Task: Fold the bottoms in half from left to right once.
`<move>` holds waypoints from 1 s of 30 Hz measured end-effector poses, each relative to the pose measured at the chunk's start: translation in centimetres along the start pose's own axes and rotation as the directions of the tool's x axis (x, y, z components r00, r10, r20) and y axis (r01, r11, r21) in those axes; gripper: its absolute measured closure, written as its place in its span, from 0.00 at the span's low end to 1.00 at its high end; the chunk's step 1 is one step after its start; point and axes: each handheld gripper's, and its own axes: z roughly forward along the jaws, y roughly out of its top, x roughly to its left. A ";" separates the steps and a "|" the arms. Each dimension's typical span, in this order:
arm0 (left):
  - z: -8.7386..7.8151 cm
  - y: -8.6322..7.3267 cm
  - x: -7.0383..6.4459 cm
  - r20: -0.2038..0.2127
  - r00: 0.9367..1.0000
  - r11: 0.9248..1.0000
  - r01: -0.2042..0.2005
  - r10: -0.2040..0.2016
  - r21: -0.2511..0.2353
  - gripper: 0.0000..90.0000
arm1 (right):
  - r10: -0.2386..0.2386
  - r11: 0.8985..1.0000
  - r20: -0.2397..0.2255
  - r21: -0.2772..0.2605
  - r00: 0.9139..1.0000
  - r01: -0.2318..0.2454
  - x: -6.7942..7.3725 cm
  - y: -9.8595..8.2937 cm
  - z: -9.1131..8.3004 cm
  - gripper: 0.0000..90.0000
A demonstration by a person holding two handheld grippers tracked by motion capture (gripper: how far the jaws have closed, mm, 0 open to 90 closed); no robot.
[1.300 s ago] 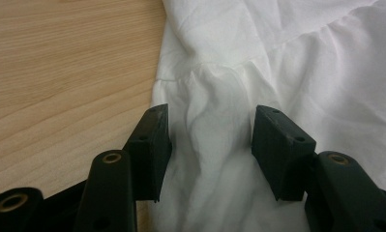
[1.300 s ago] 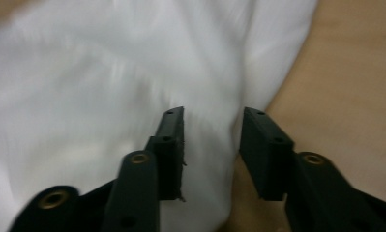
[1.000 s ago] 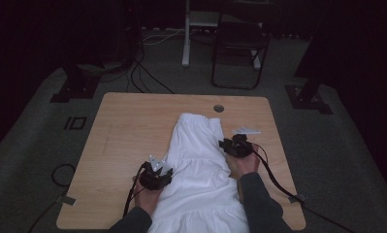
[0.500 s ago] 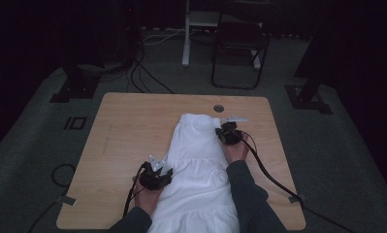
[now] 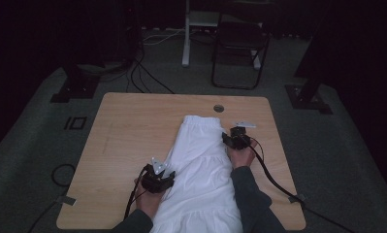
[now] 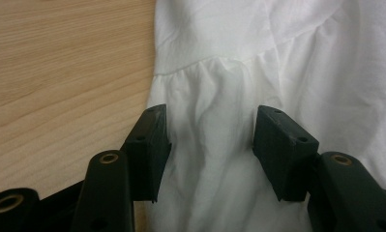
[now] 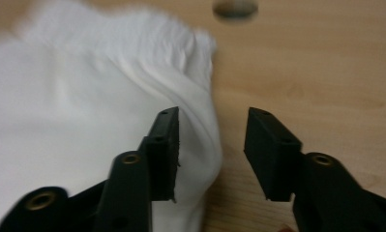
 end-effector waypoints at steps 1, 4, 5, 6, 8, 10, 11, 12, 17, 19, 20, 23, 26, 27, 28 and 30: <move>-0.1 -0.1 -0.1 -0.002 1.000 1.000 0.002 -0.002 -0.001 0.52 | 0.004 1.000 -0.023 -0.027 1.000 -0.005 0.3 0.0 -0.6 0.60; -0.3 -0.2 -0.2 0.008 1.000 1.000 0.004 -0.004 0.003 0.52 | -0.060 0.998 -0.092 -0.007 0.994 0.060 1.6 -0.6 -1.0 0.56; -0.3 -0.1 -0.1 0.017 1.000 1.000 0.008 -0.008 0.011 0.52 | -0.082 0.996 -0.105 0.016 0.991 0.085 2.0 -0.9 -0.8 0.56; -0.4 0.2 0.1 0.020 1.000 1.000 0.005 -0.006 0.021 0.52 | -0.106 0.993 -0.108 0.035 0.989 0.110 2.4 -1.3 -0.6 0.56; -0.8 1.2 0.6 0.019 1.000 1.000 -0.001 0.000 0.010 0.52 | -0.131 0.988 -0.104 0.069 0.986 0.139 2.8 -2.0 0.1 0.58; -1.0 3.2 1.3 0.063 0.998 1.000 -0.010 0.012 -0.021 0.51 | -0.140 0.984 -0.097 0.095 0.985 0.149 2.9 -2.4 0.7 0.58; -0.9 4.0 1.6 0.083 0.996 0.999 -0.011 0.014 -0.034 0.50 | -0.142 0.983 -0.093 0.102 0.986 0.151 3.0 -2.6 0.9 0.59; -0.6 5.2 1.9 0.108 0.994 0.999 -0.006 0.012 -0.050 0.49 | -0.150 0.983 -0.089 0.096 0.985 0.159 3.0 -2.7 1.0 0.59; 3.6 8.7 2.8 0.125 0.992 0.996 -0.012 0.023 -0.092 0.48 | -0.181 0.978 -0.076 0.089 0.981 0.187 3.2 -2.9 1.0 0.59; 5.8 8.5 2.4 0.098 0.995 0.998 -0.027 0.032 -0.051 0.48 | -0.183 0.978 -0.075 0.087 0.980 0.190 3.2 -2.9 1.0 0.59; 6.8 8.1 2.1 0.087 0.995 0.999 -0.035 0.037 -0.029 0.48 | -0.184 0.978 -0.075 0.087 0.980 0.190 3.2 -2.9 1.0 0.59; 7.8 7.3 1.6 0.048 0.997 0.998 -0.059 0.058 0.005 0.48 | -0.187 0.978 -0.074 0.082 0.980 0.193 3.2 -3.0 1.0 0.59; 7.3 6.8 1.7 0.020 0.999 1.000 -0.029 0.029 0.005 0.49 | -0.185 0.979 -0.069 0.074 0.980 0.189 3.3 -3.2 0.8 0.59; 7.1 6.6 1.6 0.016 1.000 1.000 -0.026 0.026 0.006 0.50 | -0.184 0.980 -0.071 0.068 0.980 0.189 3.3 -3.4 0.7 0.59; 6.8 6.3 1.3 0.009 1.000 1.000 -0.026 0.026 0.006 0.50 | -0.184 0.980 -0.071 0.066 0.980 0.189 3.4 -3.5 0.6 0.59; 6.2 5.8 0.9 0.003 1.000 1.000 -0.031 0.030 0.008 0.50 | -0.188 0.979 -0.076 0.070 0.979 0.193 3.6 -3.9 0.1 0.59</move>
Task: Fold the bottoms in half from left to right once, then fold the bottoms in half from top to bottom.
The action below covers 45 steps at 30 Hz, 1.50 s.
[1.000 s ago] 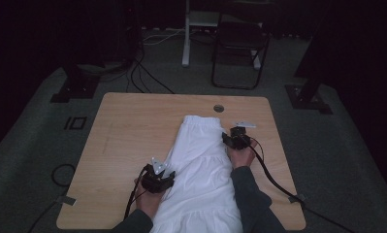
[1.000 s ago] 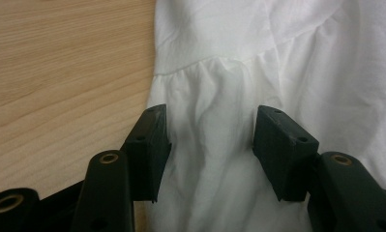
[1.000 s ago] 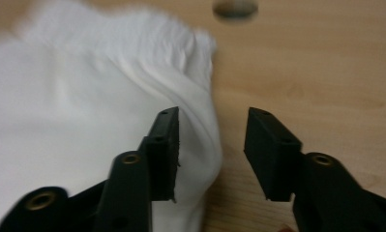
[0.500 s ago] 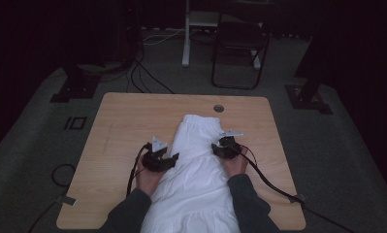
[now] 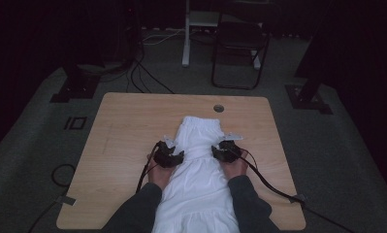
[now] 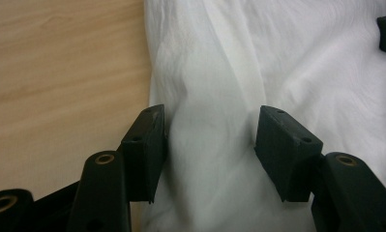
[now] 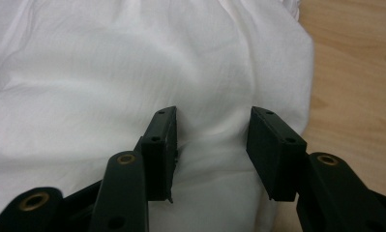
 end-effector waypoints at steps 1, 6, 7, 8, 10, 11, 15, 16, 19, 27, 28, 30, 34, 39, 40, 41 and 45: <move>-0.3 -0.3 -0.3 -0.003 1.000 1.000 0.002 -0.002 -0.001 0.50 | -0.002 1.000 0.000 0.003 1.000 0.002 0.2 -0.2 -0.3 0.59; -2.1 -2.1 -1.8 -0.017 1.000 1.000 0.013 -0.013 -0.002 0.50 | -0.016 1.000 -0.011 -0.007 1.000 0.016 1.2 -1.6 -1.6 0.59; -2.4 -2.3 -2.1 -0.019 1.000 1.000 0.014 -0.014 -0.001 0.50 | -0.021 1.000 -0.014 -0.013 1.000 0.020 1.3 -1.9 -1.8 0.59; -2.7 -2.6 -2.3 -0.019 1.000 1.000 0.016 -0.016 -0.002 0.50 | -0.020 1.000 -0.016 -0.017 1.000 0.020 1.4 -2.1 -2.0 0.59; -2.9 -2.7 -2.4 -0.004 1.000 1.000 0.012 -0.012 0.001 0.50 | -0.027 0.999 -0.021 -0.026 0.999 0.026 1.5 -2.4 -2.2 0.59; -3.0 -2.6 -2.3 0.004 1.000 1.000 0.013 -0.013 0.013 0.49 | -0.028 0.999 -0.021 -0.028 0.999 0.027 1.5 -2.5 -2.2 0.59; -3.9 -0.9 -1.1 0.038 0.999 0.999 0.024 -0.023 -0.024 0.43 | -0.027 0.999 -0.019 -0.029 0.999 0.027 1.5 -2.5 -2.2 0.59; -4.0 -0.2 -0.8 0.049 0.999 0.999 0.020 -0.019 -0.038 0.42 | -0.027 0.999 -0.017 -0.030 0.999 0.026 1.5 -2.5 -2.2 0.59; -3.1 2.4 0.3 0.082 0.996 0.998 -0.012 0.017 -0.061 0.37 | -0.023 0.999 -0.015 -0.032 1.000 0.022 1.6 -2.5 -2.2 0.60; 2.8 4.2 1.4 0.052 0.998 1.000 -0.026 0.025 0.013 0.31 | -0.022 0.999 -0.014 -0.032 1.000 0.022 1.6 -2.5 -2.2 0.60; 3.3 4.0 1.5 0.046 0.999 1.000 -0.017 0.015 0.024 0.31 | -0.023 0.999 -0.015 -0.032 1.000 0.022 1.6 -2.5 -2.2 0.60; 3.8 3.6 1.8 0.044 0.999 1.000 -0.012 0.011 0.026 0.31 | -0.025 0.999 -0.016 -0.032 1.000 0.024 1.6 -2.5 -2.2 0.60; 3.7 3.5 1.7 0.036 0.999 0.999 -0.023 0.022 0.025 0.31 | -0.030 0.999 -0.023 -0.025 0.999 0.029 1.5 -2.4 -2.2 0.60; 3.8 3.5 1.5 0.028 0.999 1.000 -0.022 0.022 0.020 0.31 | -0.038 0.999 -0.076 -0.036 0.996 0.036 0.1 -0.8 -3.7 0.45; 3.8 3.5 1.5 0.028 0.999 1.000 -0.022 0.021 0.019 0.31 | -0.023 0.998 -0.073 -0.067 0.997 0.018 -0.3 -0.4 -4.1 0.41; 3.8 3.5 1.5 0.028 0.999 1.000 -0.022 0.021 0.019 0.31 | -0.012 0.997 -0.064 -0.083 0.998 0.006 -0.6 0.2 -4.3 0.35; 3.8 3.5 1.5 0.027 0.999 1.000 -0.023 0.022 0.019 0.31 | 0.008 1.000 -0.069 -0.022 0.998 -0.010 -1.5 2.2 -2.4 0.22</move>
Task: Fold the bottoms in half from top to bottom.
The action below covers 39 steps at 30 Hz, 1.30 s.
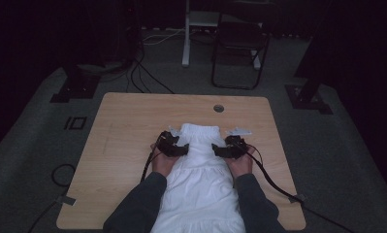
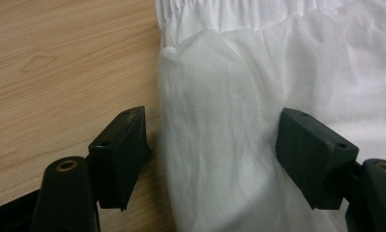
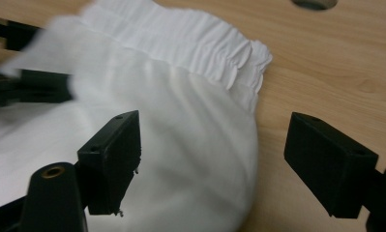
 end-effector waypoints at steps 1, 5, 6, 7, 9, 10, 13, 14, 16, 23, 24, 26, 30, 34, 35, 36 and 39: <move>0.0 0.0 0.0 0.000 1.000 1.000 0.000 0.000 0.000 0.31 | -0.005 1.000 0.009 0.018 1.000 0.005 -0.1 0.2 0.8 0.21; 0.0 0.0 0.0 0.001 1.000 1.000 0.000 0.000 0.000 0.31 | 0.009 0.997 0.020 0.076 1.000 -0.010 -0.5 0.6 3.4 0.21; 0.0 0.0 0.0 0.001 1.000 1.000 0.001 -0.001 0.000 0.31 | 0.013 0.996 0.025 0.083 1.000 -0.015 -0.6 0.5 3.7 0.23; 0.0 0.0 0.0 0.001 1.000 1.000 0.001 -0.001 0.000 0.31 | 0.026 0.995 0.030 0.091 0.999 -0.029 -0.6 0.5 3.9 0.24; 0.0 0.0 0.0 0.001 1.000 1.000 0.001 -0.001 0.000 0.31 | 0.041 0.994 0.035 0.102 0.999 -0.045 -0.5 0.2 4.1 0.26; 0.0 -0.1 0.0 0.001 1.000 1.000 0.001 -0.001 0.000 0.31 | 0.036 0.994 0.034 0.106 0.999 -0.039 -0.4 0.1 4.2 0.25; -0.2 -0.2 0.0 -0.002 1.000 1.000 0.002 -0.002 0.000 0.31 | 0.025 0.994 0.050 0.103 0.998 -0.030 0.0 -0.1 4.2 0.27; -0.2 -0.2 0.0 -0.004 1.000 1.000 0.005 -0.005 -0.001 0.32 | 0.020 0.994 0.052 0.104 0.998 -0.025 0.1 -0.1 4.1 0.29; -0.5 -0.3 -0.1 -0.005 1.000 1.000 0.010 -0.010 0.006 0.35 | 0.007 0.995 0.049 0.100 0.999 -0.012 0.3 -0.2 4.0 0.38; -1.0 0.2 -0.3 0.069 0.996 0.997 0.060 -0.063 0.052 0.90 | 0.080 0.991 -0.070 0.110 0.994 -0.072 0.5 0.0 3.8 0.95; -1.0 0.3 -0.1 0.099 0.991 0.994 0.083 -0.090 0.066 0.93 | 0.090 0.990 -0.079 0.115 0.993 -0.081 0.3 0.1 3.9 0.95; -1.0 0.6 0.5 0.136 0.985 0.992 0.097 -0.106 0.075 0.94 | 0.100 0.988 -0.090 0.125 0.991 -0.088 0.0 0.3 3.9 0.96; -2.5 2.4 1.5 0.183 0.978 0.994 0.105 -0.104 0.006 0.95 | 0.107 0.993 -0.110 0.056 0.988 -0.102 -0.8 1.6 2.9 0.96; -4.6 5.6 1.8 0.170 0.983 0.993 0.081 -0.066 -0.087 0.95 | 0.067 0.997 -0.086 -0.028 0.994 -0.070 -1.0 4.5 1.0 0.96; -4.6 5.6 1.8 0.170 0.983 0.993 0.081 -0.066 -0.087 0.95 | 0.061 0.997 -0.082 -0.049 0.995 -0.065 -1.0 5.1 0.5 0.96; -5.7 7.2 2.2 0.173 0.983 0.987 0.083 -0.059 -0.138 0.95 | 0.052 0.994 -0.083 -0.091 0.995 -0.059 -1.1 6.1 -0.4 0.96; -6.8 8.9 2.6 0.187 0.981 0.980 0.086 -0.052 -0.179 0.95 | 0.031 0.988 -0.076 -0.146 0.997 -0.042 -1.1 7.6 -1.8 0.96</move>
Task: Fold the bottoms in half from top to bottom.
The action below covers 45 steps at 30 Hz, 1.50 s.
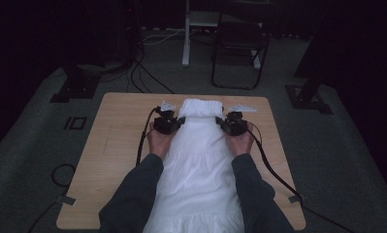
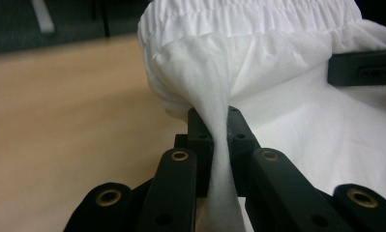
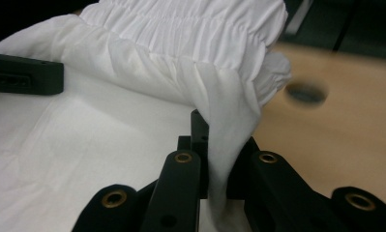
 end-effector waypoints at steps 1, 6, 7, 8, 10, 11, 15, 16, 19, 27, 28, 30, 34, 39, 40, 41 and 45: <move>-0.5 1.0 -0.1 -0.004 1.000 1.000 -0.011 0.011 -0.014 0.95 | -0.022 0.999 0.005 -0.025 1.000 0.022 0.1 1.3 -0.8 0.96; -1.0 1.5 -0.2 0.005 0.999 0.999 -0.033 0.033 -0.010 0.95 | -0.045 0.999 0.002 -0.026 0.999 0.045 0.4 2.0 -1.5 0.96; -1.1 1.1 -0.2 0.010 0.999 0.999 -0.041 0.041 0.007 0.95 | -0.046 0.999 -0.012 -0.016 0.999 0.046 0.6 1.5 -1.7 0.96; -1.1 1.1 -0.2 0.010 0.999 0.999 -0.041 0.041 0.007 0.95 | -0.046 0.999 -0.012 -0.016 0.999 0.046 0.6 1.5 -1.7 0.96; -1.5 0.6 -0.5 0.020 0.999 0.999 -0.047 0.046 0.014 0.95 | -0.043 0.999 -0.023 -0.010 0.999 0.042 0.8 1.0 -1.9 0.96; -2.3 -0.1 -0.8 0.041 0.998 0.999 -0.048 0.047 0.007 0.95 | -0.047 0.999 -0.036 -0.009 0.998 0.047 1.1 0.4 -2.5 0.96; -4.8 -1.9 -1.8 0.094 0.993 0.998 -0.066 0.067 -0.017 0.94 | -0.090 0.996 -0.070 -0.006 0.993 0.090 2.3 -0.9 -4.3 0.96; -4.8 -1.9 -1.8 0.094 0.993 0.998 -0.066 0.067 -0.017 0.94 | -0.090 0.996 -0.070 -0.006 0.993 0.090 2.3 -0.9 -4.3 0.96; -7.8 -4.5 -3.2 0.147 0.985 0.995 -0.087 0.092 -0.040 0.94 | -0.125 0.992 -0.126 -0.012 0.984 0.124 3.9 -3.1 -7.0 0.96; -11.4 -12.4 -6.8 0.213 0.972 0.990 -0.120 0.101 0.078 0.94 | -0.168 0.981 -0.210 0.062 0.963 0.185 7.4 -10.4 -10.3 0.96; -11.4 -14.0 -7.2 0.233 0.968 0.984 -0.123 0.090 0.130 0.94 | -0.169 0.979 -0.220 0.077 0.961 0.190 7.6 -11.1 -10.4 0.96; -10.9 -16.3 -7.8 0.238 0.967 0.970 -0.135 0.085 0.202 0.93 | -0.183 0.967 -0.229 0.133 0.956 0.217 8.2 -13.0 -10.3 0.95; -9.8 -18.2 -7.6 0.220 0.972 0.953 -0.142 0.082 0.269 0.93 | -0.195 0.947 -0.250 0.204 0.948 0.248 8.9 -15.1 -9.7 0.95; -7.4 -17.9 -6.4 0.193 0.974 0.945 -0.167 0.115 0.280 0.93 | -0.223 0.914 -0.246 0.284 0.943 0.290 9.6 -16.5 -7.6 0.95; -7.4 -17.9 -6.4 0.193 0.974 0.945 -0.167 0.115 0.280 0.93 | -0.223 0.914 -0.246 0.284 0.943 0.290 9.6 -16.5 -7.6 0.95; -7.0 -17.6 -6.4 0.176 0.976 0.945 -0.172 0.126 0.278 0.93 | -0.244 0.910 -0.227 0.281 0.943 0.304 9.2 -16.0 -6.9 0.95; -5.3 -16.1 -6.7 0.127 0.983 0.944 -0.166 0.134 0.287 0.91 | -0.286 0.908 -0.159 0.269 0.945 0.320 7.6 -14.7 -4.9 0.95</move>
